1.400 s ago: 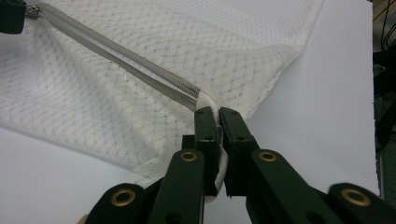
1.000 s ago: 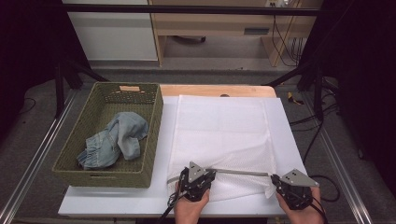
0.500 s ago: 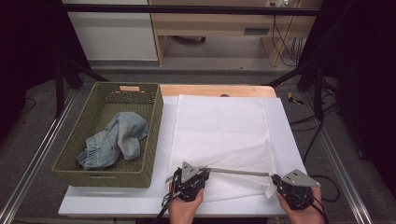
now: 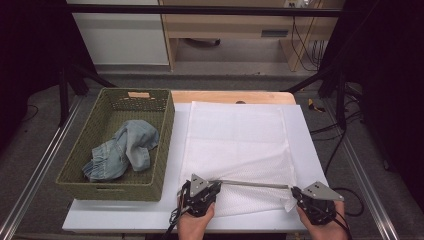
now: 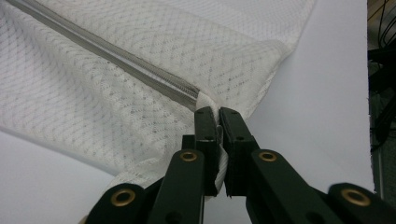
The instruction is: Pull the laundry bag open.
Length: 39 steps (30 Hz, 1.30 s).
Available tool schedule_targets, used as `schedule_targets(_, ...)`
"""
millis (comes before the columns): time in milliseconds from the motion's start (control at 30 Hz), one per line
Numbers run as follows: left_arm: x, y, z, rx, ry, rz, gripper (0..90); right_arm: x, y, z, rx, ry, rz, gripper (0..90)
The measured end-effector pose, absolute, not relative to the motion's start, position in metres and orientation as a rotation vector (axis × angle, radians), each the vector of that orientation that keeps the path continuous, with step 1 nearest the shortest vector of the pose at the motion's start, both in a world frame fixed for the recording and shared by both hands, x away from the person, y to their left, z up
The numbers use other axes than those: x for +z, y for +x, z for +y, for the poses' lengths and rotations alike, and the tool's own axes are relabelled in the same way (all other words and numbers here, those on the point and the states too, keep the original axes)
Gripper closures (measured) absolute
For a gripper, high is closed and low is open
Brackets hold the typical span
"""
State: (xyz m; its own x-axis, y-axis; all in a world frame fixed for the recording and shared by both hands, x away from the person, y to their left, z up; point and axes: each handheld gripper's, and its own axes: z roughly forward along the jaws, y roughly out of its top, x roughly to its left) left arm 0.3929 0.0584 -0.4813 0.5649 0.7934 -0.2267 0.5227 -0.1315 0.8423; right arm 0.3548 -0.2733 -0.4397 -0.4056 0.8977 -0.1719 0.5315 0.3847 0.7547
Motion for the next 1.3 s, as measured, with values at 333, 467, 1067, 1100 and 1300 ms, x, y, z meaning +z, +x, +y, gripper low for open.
schedule_targets(333,-0.483,0.394,0.065,0.358,1.792,1.102,86.4,-0.440,0.355,-0.274,0.831,1.219,2.075,86.7)
schedule_targets(467,-0.482,0.394,0.067,0.367,1.795,1.102,86.4,-0.440,0.355,-0.274,0.828,1.220,2.074,86.7)
schedule_targets(1067,-0.482,0.394,0.079,0.405,1.784,1.133,86.4,-0.439,0.354,-0.274,0.834,1.223,2.072,86.7)
schedule_targets(1100,-0.482,0.394,0.080,0.407,1.782,1.135,86.4,-0.439,0.355,-0.274,0.833,1.216,2.074,86.7)
schedule_targets(1300,-0.483,0.394,0.084,0.408,1.776,1.145,86.4,-0.439,0.355,-0.275,0.832,1.225,2.071,86.7)
